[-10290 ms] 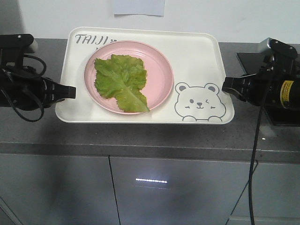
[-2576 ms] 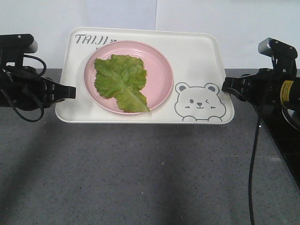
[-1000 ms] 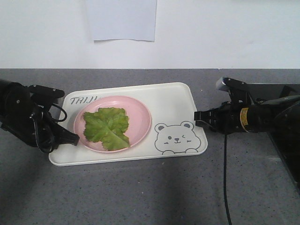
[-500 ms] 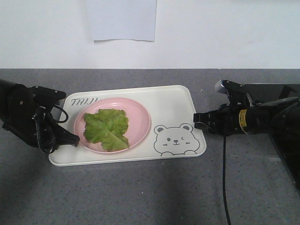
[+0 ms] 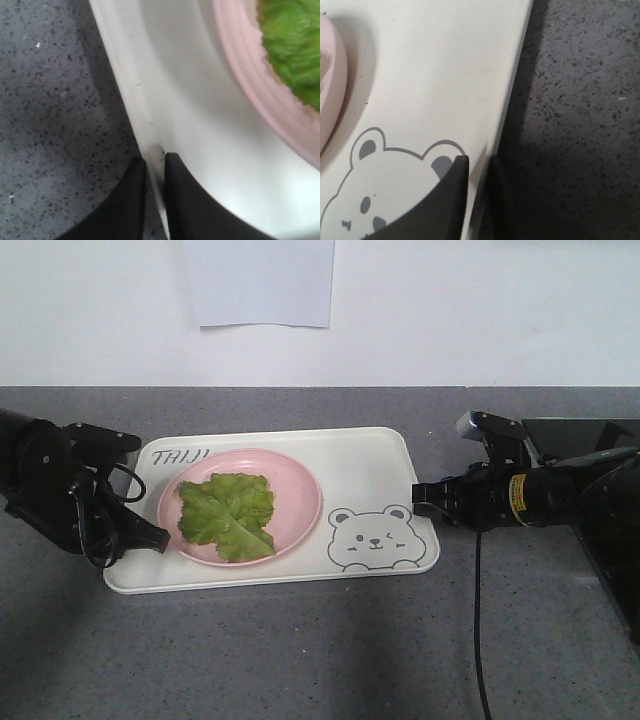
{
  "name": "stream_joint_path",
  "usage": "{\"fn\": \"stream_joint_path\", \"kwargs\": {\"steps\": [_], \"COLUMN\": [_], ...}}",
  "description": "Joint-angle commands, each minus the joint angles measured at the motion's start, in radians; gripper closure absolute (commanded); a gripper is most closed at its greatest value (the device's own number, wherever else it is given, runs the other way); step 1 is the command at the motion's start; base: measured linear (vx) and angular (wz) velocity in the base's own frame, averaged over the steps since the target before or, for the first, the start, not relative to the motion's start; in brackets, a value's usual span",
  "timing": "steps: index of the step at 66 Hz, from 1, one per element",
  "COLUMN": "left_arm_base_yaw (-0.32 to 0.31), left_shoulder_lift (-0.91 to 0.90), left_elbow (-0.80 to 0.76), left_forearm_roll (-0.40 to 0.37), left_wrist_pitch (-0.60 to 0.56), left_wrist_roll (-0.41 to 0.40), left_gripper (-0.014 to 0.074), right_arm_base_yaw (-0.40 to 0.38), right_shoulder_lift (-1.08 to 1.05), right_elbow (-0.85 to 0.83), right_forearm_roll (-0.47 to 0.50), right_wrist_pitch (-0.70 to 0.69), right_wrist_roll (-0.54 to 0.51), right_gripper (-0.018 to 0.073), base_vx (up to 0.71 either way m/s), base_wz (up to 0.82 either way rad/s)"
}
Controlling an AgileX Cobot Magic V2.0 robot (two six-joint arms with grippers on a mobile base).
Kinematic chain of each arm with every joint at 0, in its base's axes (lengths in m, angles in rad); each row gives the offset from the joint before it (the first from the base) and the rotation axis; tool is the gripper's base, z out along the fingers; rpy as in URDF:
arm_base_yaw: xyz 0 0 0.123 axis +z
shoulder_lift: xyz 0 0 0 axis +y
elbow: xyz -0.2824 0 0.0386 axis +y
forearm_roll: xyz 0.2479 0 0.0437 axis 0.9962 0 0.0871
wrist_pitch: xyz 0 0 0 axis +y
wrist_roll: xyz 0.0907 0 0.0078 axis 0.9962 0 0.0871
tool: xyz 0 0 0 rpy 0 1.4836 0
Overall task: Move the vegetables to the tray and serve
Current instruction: 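Lower the held tray with both grippers onto the grey counter, then open both grippers to release the tray edges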
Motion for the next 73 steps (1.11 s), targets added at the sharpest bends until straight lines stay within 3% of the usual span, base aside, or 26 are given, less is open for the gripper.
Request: {"fn": "stream_joint_path", "kwargs": {"steps": [1, 17, 38, 73], "left_arm_base_yaw": [-0.031, -0.031, -0.031, -0.031], "left_shoulder_lift": [-0.022, -0.022, -0.026, -0.027], "left_elbow": [-0.029, -0.030, -0.030, -0.030], "left_forearm_roll": [-0.107, -0.107, -0.107, -0.109], "left_wrist_pitch": [-0.126, -0.128, -0.130, -0.110], "left_wrist_roll": [0.042, 0.042, 0.042, 0.040], "left_gripper": [0.0520, 0.0386, 0.0208, 0.0194], "right_arm_base_yaw": [0.047, 0.046, 0.045, 0.044], "right_shoulder_lift": [-0.051, -0.053, -0.108, -0.139], "right_elbow": [-0.030, -0.030, -0.032, -0.032], "right_forearm_roll": [0.017, 0.017, 0.017, 0.017], "right_wrist_pitch": [-0.230, -0.193, -0.108, -0.018], "right_wrist_roll": [-0.015, -0.009, -0.006, 0.029], "right_gripper": [0.0358, 0.0204, 0.0190, 0.0190], "base_vx": [0.00, 0.00, 0.00, 0.00], "base_wz": [0.00, 0.00, 0.00, 0.00]}}
